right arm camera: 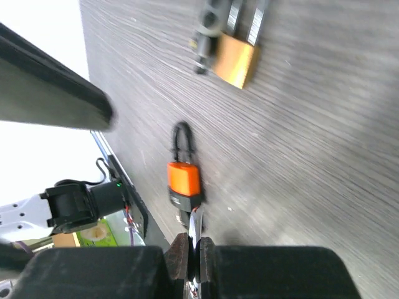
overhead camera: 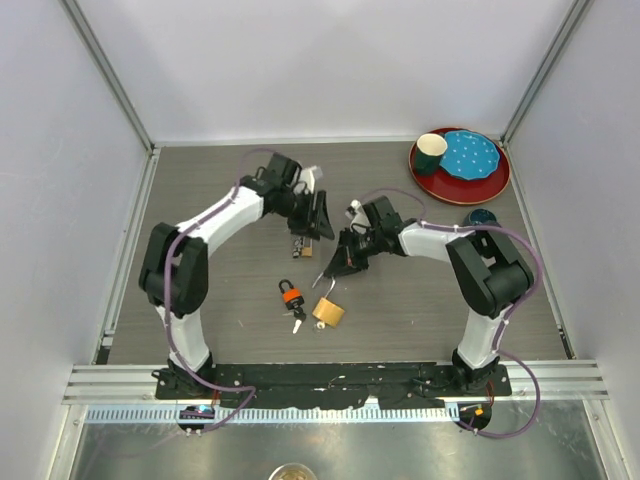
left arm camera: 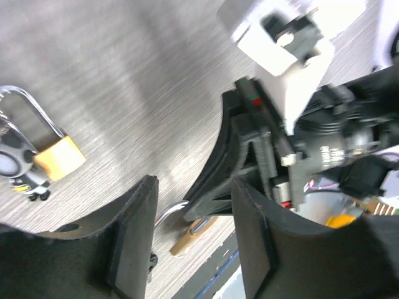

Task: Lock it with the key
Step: Pick up the lock from the center of the board.

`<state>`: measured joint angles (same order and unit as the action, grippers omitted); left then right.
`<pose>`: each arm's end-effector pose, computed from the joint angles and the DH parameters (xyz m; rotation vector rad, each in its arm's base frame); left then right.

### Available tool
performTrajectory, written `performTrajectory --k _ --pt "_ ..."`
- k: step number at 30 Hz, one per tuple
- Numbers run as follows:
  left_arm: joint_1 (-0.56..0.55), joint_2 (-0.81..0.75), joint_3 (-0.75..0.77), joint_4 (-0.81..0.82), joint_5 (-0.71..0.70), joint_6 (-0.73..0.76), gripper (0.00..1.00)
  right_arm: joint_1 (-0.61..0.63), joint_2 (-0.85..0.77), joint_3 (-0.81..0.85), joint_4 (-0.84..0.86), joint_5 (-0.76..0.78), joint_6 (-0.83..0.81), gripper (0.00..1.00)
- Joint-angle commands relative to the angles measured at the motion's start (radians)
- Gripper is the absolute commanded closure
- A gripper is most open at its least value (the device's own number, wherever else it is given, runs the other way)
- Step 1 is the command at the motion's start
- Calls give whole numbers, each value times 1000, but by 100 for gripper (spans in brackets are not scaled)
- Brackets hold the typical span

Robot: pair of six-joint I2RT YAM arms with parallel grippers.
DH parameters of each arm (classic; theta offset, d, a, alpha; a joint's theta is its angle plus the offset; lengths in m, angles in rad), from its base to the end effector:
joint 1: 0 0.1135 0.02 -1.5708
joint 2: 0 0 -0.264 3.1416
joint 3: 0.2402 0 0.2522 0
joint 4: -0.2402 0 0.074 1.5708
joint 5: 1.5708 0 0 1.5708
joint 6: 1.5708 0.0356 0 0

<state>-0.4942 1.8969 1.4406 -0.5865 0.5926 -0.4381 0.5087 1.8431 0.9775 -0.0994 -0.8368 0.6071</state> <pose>0.3454 -0.2087 0.2201 0.3024 2.7279 -1.0783 0.2938 0.1941 0.1397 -0.2415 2.7108 1.4628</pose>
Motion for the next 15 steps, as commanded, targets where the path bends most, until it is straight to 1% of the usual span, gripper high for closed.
performTrajectory --k 1,2,3,5,8,9,11,12,13,15 --pt "32 -166 104 20 -43 -11 43 1 -126 114 -16 -4 26 98" --pt "37 -203 113 39 -43 -17 39 -1 -136 125 -20 -5 32 98" --pt "45 -226 122 50 -37 -22 37 -1 -157 136 -25 -7 37 98" --pt "65 -281 139 80 -24 -50 35 1 -176 165 -29 -15 57 98" --pt "98 -338 133 171 15 -109 33 -4 -208 204 -34 -39 86 98" --pt "109 -372 129 235 36 -128 33 -9 -214 213 -34 -45 94 99" --pt "137 -407 107 292 44 -177 29 -12 -232 245 -36 -54 118 98" --pt "146 -441 100 347 44 -188 26 -19 -242 268 -36 -56 126 99" --pt "154 -455 92 375 44 -197 21 -22 -246 283 -34 -56 147 99" --pt "169 -499 64 457 45 -209 17 -32 -252 332 -34 -58 170 99"
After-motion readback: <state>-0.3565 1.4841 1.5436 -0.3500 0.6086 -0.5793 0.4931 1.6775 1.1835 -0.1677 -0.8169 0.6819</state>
